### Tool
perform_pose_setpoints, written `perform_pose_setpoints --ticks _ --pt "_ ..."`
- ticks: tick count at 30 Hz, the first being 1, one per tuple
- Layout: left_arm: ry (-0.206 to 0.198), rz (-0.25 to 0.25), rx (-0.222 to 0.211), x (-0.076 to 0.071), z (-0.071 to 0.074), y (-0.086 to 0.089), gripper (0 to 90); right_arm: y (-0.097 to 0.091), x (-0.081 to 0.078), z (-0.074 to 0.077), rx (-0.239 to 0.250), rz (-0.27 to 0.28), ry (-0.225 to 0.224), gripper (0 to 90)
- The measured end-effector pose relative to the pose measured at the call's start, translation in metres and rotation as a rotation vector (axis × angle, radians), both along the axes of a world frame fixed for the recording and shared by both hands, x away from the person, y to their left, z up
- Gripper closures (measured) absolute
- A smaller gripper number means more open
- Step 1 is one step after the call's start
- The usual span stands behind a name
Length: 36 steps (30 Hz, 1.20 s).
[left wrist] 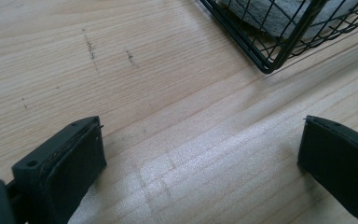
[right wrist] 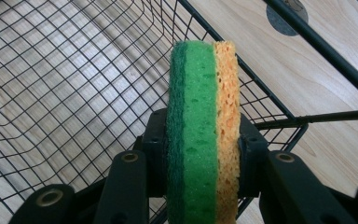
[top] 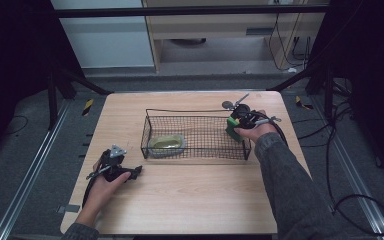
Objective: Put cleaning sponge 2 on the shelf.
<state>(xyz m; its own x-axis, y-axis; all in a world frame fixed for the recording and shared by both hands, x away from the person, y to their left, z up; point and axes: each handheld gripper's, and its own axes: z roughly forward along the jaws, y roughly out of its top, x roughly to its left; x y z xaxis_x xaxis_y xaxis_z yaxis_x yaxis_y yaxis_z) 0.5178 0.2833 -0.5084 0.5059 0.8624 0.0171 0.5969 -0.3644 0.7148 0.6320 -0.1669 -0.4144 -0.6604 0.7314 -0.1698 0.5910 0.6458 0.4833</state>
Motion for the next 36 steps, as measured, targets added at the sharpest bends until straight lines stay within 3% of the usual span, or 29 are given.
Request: perform_pose_setpoints --ticks 13,27,36 --pt "0.001 -0.002 0.001 0.000 0.000 0.000 0.0 0.004 -0.005 0.003 0.005 -0.003 0.003 54.6" --pt "0.000 0.000 -0.001 0.000 0.000 0.000 0.0 0.009 -0.021 0.020 0.042 0.030 -0.023 58.2" --pt "0.000 0.001 0.000 0.001 0.000 -0.001 0.0 0.019 -0.028 0.020 0.050 0.061 -0.002 61.8"
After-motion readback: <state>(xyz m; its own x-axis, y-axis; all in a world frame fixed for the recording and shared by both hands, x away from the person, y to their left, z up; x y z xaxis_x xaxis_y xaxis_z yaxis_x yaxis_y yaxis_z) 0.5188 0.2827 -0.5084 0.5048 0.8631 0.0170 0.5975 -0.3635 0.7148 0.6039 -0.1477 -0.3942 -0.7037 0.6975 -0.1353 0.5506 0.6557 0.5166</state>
